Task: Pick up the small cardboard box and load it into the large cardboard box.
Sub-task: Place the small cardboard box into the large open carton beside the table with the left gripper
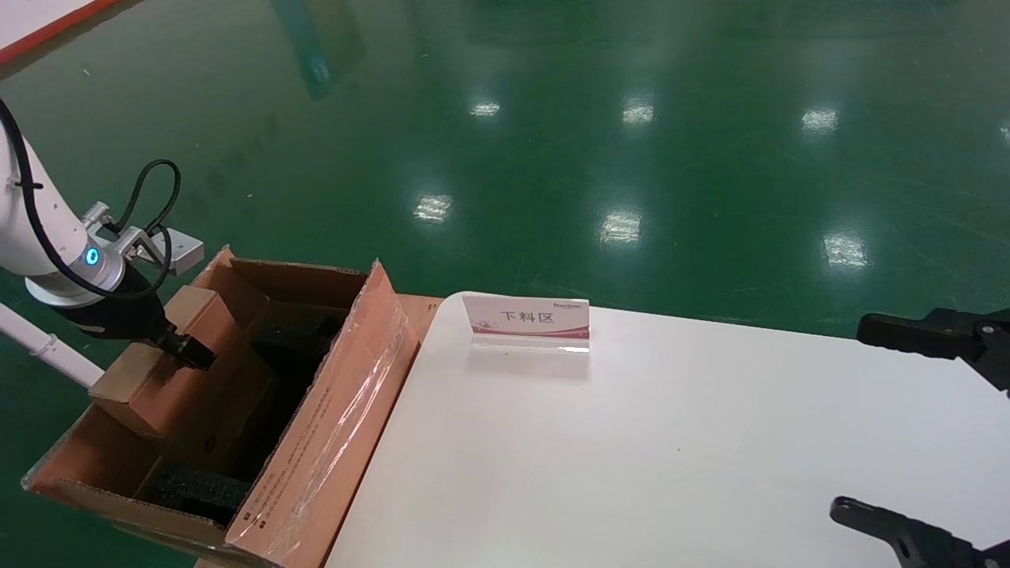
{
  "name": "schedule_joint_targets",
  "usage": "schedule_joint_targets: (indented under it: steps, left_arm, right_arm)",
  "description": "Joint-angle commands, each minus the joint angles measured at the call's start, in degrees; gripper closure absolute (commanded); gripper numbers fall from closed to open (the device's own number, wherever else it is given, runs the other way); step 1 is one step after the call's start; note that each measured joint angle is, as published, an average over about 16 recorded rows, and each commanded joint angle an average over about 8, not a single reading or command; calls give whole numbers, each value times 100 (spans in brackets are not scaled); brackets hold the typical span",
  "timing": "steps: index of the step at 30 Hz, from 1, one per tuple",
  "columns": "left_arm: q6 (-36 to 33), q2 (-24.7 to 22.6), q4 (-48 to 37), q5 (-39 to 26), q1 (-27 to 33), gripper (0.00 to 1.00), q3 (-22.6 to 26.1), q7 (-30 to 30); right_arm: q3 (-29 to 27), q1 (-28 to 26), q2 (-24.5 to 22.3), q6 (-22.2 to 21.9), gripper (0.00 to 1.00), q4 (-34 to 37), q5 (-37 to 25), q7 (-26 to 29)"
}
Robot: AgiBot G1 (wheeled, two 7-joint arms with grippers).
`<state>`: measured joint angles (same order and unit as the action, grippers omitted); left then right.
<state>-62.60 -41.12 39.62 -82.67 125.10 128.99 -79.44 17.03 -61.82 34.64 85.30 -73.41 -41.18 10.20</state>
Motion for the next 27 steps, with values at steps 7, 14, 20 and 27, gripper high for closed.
schedule_joint_targets:
  steps: [7, 14, 20, 27]
  left_arm:
    - [67, -127, -208, 31, -165, 73, -10, 77]
    - [82, -195, -309, 44, -238, 0, -10, 108]
    - [83, -188, -305, 38, -233, 0, -10, 110]
    - [82, -175, -286, 20, -217, 0, -2, 110]
  right_arm:
    - [2, 0, -1, -1, 0, 0, 2, -1]
    - [4, 1, -2, -4, 0, 2, 3, -2]
    - [4, 1, -2, -4, 0, 2, 3, -2]
    - [4, 1, -2, -4, 0, 2, 3, -2]
